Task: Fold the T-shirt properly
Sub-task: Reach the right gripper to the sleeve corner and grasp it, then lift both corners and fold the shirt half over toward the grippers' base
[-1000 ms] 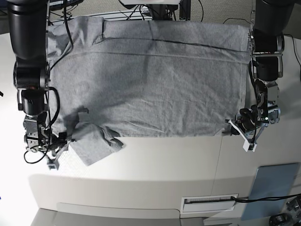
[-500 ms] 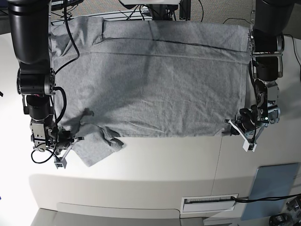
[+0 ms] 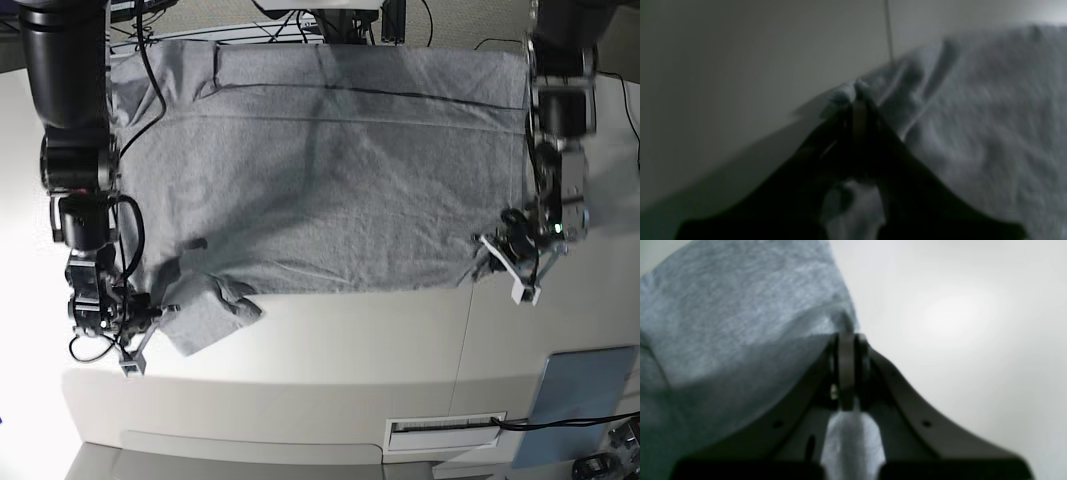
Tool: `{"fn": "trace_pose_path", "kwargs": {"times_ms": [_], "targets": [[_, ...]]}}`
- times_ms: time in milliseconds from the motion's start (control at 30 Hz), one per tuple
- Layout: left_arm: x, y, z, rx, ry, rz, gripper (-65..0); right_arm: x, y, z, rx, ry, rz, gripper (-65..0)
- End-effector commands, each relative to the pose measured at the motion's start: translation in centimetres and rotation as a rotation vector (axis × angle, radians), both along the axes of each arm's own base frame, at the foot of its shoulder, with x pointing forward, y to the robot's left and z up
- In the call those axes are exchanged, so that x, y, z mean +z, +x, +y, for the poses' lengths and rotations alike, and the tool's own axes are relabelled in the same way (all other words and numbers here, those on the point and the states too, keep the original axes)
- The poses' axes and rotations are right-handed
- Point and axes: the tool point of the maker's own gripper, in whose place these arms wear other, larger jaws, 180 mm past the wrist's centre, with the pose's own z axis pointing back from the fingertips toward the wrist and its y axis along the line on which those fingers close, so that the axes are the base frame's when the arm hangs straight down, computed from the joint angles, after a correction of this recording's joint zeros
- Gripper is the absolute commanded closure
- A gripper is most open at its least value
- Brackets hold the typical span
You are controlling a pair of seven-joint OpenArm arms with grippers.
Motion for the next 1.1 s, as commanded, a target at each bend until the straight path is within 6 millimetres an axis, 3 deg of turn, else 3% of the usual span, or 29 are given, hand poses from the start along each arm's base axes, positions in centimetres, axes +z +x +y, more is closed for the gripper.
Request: {"fn": "trace_pose_path", "kwargs": {"times_ms": [0, 133, 367, 700, 867, 1067], "targets": [[2.4, 1.0, 0.2, -0.01, 0.005, -0.08, 0.0, 2.0, 1.1, -0.6, 0.003, -0.003, -0.065, 0.0], [2.5, -1.6, -1.2, -0.068, 0.024, -0.093, 0.0, 2.2, -0.5, -0.9, 0.003, -0.03, -0.123, 0.0], [2.0, -3.5, -1.2, -0.051, -0.015, -0.077, 0.0, 6.5, -5.2, -3.4, 0.046, -0.235, -0.229, 0.0], [6.7, -5.3, 1.5, -0.005, -0.145, -0.167, 0.0, 12.0, -13.2, -5.1, -0.001, -0.297, -0.397, 0.0], [7.2, -7.5, 2.0, -0.013, -0.173, -0.151, 0.0, 12.5, -17.0, -5.5, -0.004, -0.336, -0.38, 0.0], [5.0, -10.7, 2.3, -0.004, -0.166, -0.075, 0.0, 11.5, -21.4, -5.7, 0.007, -0.368, -0.309, 0.0]]}}
